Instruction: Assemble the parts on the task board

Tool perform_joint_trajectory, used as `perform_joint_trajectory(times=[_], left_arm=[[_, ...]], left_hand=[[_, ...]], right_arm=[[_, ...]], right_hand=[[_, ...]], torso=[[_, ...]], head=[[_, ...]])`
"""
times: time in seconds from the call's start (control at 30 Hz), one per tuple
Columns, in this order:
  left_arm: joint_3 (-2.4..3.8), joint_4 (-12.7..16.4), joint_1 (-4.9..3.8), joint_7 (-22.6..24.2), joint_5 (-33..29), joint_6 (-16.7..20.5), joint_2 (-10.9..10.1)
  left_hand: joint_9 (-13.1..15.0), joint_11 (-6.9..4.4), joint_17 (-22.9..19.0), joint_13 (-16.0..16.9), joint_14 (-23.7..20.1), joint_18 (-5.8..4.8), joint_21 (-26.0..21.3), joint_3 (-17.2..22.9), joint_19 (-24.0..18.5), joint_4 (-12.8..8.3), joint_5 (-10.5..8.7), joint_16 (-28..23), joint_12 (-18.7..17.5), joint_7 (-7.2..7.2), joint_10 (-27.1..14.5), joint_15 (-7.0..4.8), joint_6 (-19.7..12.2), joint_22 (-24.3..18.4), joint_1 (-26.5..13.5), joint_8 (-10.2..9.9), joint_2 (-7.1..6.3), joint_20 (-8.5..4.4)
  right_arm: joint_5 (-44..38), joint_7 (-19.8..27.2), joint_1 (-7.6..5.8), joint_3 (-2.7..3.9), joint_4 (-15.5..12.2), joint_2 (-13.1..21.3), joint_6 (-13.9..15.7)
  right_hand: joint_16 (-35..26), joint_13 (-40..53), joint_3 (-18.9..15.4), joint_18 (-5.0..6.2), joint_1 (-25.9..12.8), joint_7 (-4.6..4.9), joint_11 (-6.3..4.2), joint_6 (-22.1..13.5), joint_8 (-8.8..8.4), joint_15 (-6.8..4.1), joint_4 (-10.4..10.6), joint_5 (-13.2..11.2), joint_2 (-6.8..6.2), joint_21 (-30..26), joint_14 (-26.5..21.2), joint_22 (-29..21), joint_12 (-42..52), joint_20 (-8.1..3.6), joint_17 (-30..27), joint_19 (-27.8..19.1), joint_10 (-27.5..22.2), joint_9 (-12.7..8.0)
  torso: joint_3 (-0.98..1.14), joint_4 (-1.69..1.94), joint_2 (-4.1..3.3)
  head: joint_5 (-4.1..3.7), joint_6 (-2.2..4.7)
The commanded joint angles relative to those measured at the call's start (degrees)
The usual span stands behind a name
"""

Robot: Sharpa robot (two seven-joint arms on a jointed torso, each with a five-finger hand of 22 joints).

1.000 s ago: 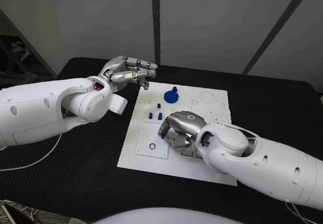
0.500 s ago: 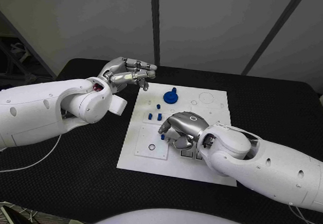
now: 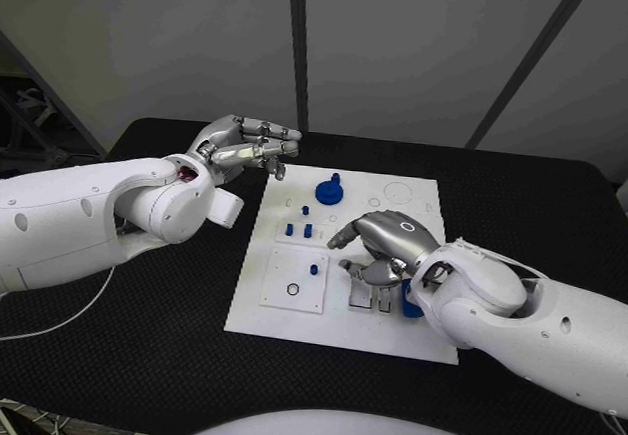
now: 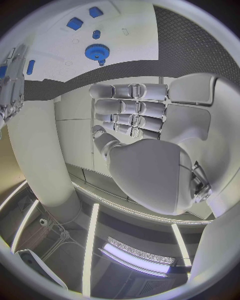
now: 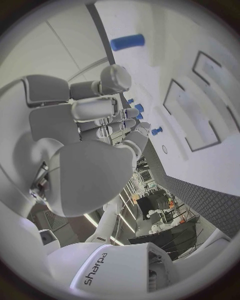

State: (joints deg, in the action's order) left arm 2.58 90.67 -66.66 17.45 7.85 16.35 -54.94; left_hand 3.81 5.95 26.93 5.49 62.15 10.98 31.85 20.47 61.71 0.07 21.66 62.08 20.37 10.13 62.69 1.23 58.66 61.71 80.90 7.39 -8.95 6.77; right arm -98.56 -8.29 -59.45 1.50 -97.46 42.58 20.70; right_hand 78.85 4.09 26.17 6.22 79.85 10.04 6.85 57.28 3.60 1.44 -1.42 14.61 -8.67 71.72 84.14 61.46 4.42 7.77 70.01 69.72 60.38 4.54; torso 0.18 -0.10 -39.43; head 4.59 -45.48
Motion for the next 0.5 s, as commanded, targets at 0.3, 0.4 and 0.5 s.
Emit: perform_joint_trajectory(times=[0.3, 0.4, 0.5], left_arm=[[0.01, -0.11, -0.06, -0.14, -0.08, -0.93, 0.05], [0.0, -0.17, -0.06, -0.16, -0.08, -0.98, 0.12], [-0.01, -0.23, -0.06, -0.19, -0.08, -1.06, 0.19]], left_hand=[[-0.04, -0.02, -0.05, 0.05, -0.06, -0.6, -0.2, -0.31, -0.1, -0.04, -0.3, -0.39, 0.18, 0.14, -0.45, 0.29, -0.19, -0.04, -0.17, -0.21, 0.26, 0.3], [-0.04, -0.02, -0.05, 0.05, -0.06, -0.6, -0.2, -0.31, -0.1, -0.04, -0.3, -0.39, 0.18, 0.14, -0.45, 0.29, -0.19, -0.04, -0.17, -0.21, 0.26, 0.3], [-0.04, -0.02, -0.05, 0.05, -0.06, -0.6, -0.2, -0.31, -0.1, -0.04, -0.3, -0.39, 0.18, 0.14, -0.45, 0.29, -0.19, -0.04, -0.17, -0.21, 0.26, 0.3]], right_arm=[[1.09, -2.68, -1.75, 3.62, 1.27, 4.99, -5.57], [0.63, -3.2, -1.93, 3.81, 1.8, 5.5, -7.14], [0.35, -3.58, -2.02, 3.89, 2.13, 5.7, -8.44]], right_hand=[[-0.43, -0.22, -2.59, 0.5, -0.91, -1.33, -0.04, -1.35, 0.09, 0.43, 0.45, -0.38, -1.28, -1.08, 1.76, -0.97, 0.81, 0.09, -0.87, -0.99, -2.54, -0.35], [-0.46, -0.21, -3.22, 0.51, -0.95, -1.57, 0.0, -1.39, 0.15, 0.46, 0.59, -0.44, -1.33, -1.23, 1.73, -1.12, 1.05, 0.12, -1.0, -1.03, -2.91, -0.35], [-0.45, -0.2, -3.57, 0.51, -0.93, -1.78, 0.02, -1.43, 0.16, 0.47, 0.68, -0.55, -1.32, -1.3, 1.73, -1.17, 1.22, 0.14, -1.03, -1.02, -3.09, -0.36]], torso=[[0.0, 0.06, -0.08], [-0.02, 0.07, -0.08], [-0.01, 0.13, -0.09]], head=[[-0.92, 0.79], [-1.0, 0.84], [-1.1, 0.8]])
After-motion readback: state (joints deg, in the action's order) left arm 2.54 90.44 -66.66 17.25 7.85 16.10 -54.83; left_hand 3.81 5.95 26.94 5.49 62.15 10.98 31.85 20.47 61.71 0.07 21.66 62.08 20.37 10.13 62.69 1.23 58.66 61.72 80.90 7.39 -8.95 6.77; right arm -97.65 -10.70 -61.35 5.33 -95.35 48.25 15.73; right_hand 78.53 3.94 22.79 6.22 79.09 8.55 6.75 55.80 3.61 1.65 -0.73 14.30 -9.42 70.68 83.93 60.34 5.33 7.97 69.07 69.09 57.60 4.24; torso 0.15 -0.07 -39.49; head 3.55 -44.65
